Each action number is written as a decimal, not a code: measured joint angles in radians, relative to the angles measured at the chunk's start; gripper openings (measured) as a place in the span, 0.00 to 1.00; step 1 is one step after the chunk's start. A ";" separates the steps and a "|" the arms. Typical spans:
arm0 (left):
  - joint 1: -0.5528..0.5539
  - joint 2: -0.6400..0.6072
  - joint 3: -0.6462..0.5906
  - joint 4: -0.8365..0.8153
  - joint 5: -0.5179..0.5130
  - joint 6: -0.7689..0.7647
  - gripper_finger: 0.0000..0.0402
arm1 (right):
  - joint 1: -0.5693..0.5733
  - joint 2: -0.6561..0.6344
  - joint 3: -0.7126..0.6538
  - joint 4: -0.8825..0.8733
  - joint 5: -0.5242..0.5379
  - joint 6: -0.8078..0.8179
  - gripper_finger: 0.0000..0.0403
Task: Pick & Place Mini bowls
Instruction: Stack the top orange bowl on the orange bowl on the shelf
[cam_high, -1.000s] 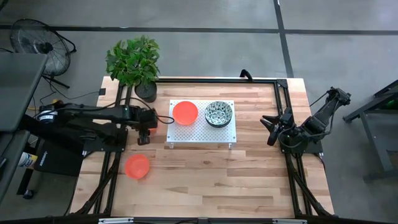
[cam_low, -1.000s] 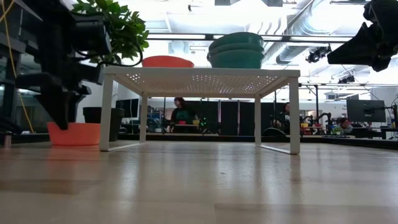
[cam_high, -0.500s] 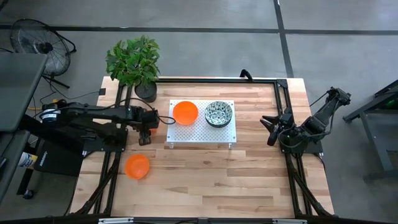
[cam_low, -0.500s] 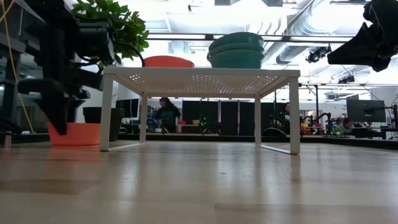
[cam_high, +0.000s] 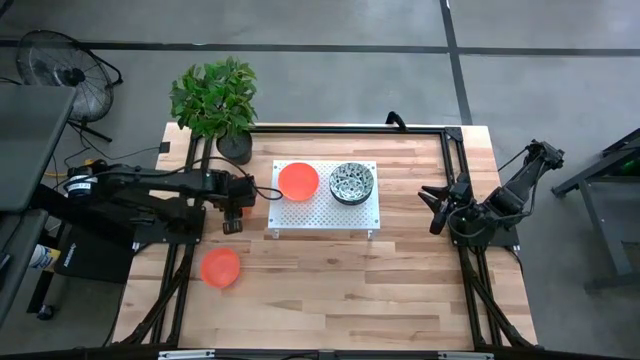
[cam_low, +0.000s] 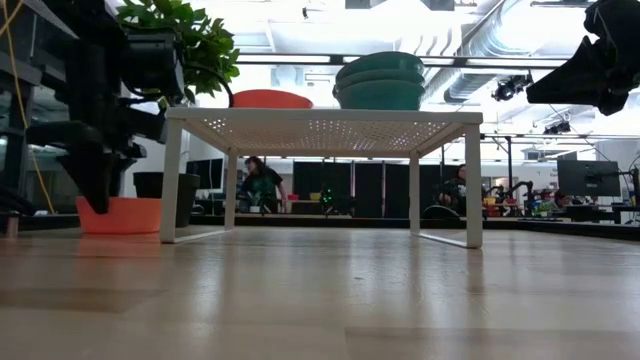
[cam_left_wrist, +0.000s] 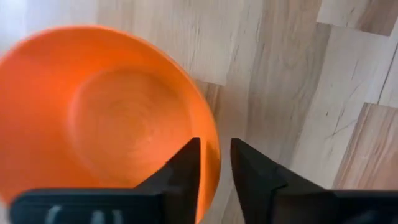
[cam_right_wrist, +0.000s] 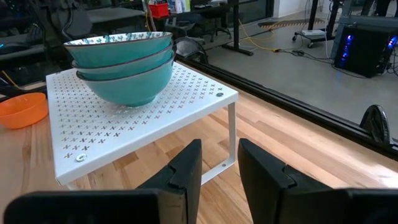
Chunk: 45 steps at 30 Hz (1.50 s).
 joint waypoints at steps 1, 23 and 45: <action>0.000 0.000 0.011 -0.010 -0.007 0.004 0.18 | 0.000 0.000 0.000 0.000 0.000 0.000 0.23; -0.001 -0.001 0.078 -0.116 0.013 0.031 0.00 | 0.000 0.000 0.000 0.000 -0.017 -0.007 0.23; -0.224 -0.010 0.299 -0.363 -0.108 -0.093 0.00 | 0.000 0.000 0.000 0.000 -0.019 -0.007 0.23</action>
